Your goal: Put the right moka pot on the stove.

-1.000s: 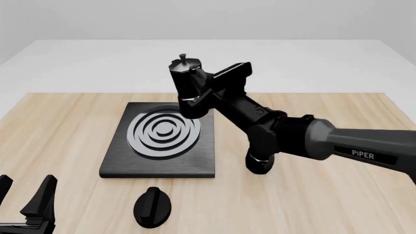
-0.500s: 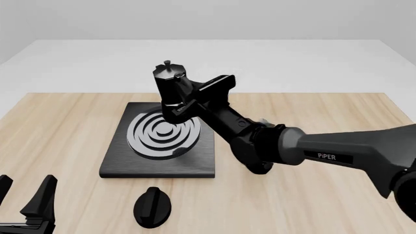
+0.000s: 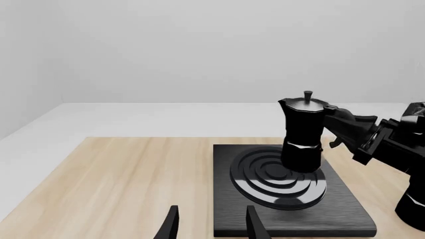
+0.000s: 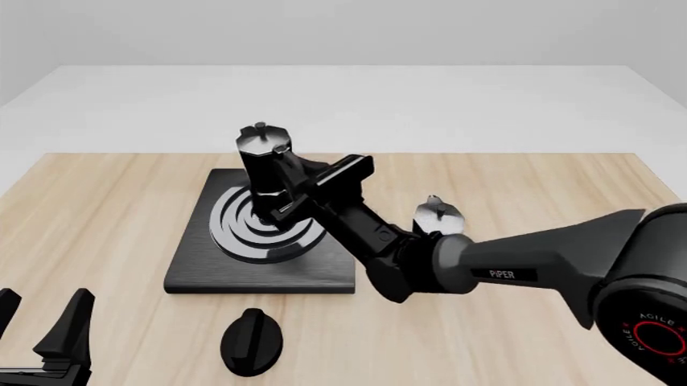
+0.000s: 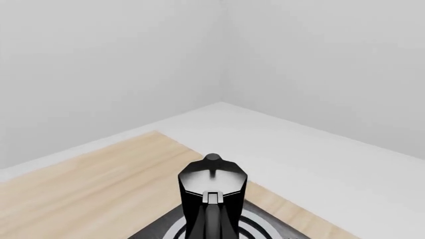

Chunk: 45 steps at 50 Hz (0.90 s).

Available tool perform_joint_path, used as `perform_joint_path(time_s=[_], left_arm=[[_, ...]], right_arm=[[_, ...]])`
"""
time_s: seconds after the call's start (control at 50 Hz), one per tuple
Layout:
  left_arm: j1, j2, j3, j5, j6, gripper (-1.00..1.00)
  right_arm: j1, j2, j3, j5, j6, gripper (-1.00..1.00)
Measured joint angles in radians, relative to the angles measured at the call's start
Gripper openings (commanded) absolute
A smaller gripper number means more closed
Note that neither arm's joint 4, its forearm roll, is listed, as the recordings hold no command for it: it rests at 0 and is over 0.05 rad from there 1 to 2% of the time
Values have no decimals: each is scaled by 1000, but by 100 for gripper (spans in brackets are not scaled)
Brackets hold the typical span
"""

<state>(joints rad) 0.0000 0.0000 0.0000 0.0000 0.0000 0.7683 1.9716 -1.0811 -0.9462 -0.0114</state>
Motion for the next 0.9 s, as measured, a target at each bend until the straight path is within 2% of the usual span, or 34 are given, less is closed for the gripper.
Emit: perform_joint_path(time_s=[0.32, 0.9], left_arm=[[0, 0, 0, 0, 0, 100], [0, 0, 0, 0, 0, 100]], right_arm=[[26, 70, -6, -63, -4, -100], [16, 215, -126, -68, 9, -100]])
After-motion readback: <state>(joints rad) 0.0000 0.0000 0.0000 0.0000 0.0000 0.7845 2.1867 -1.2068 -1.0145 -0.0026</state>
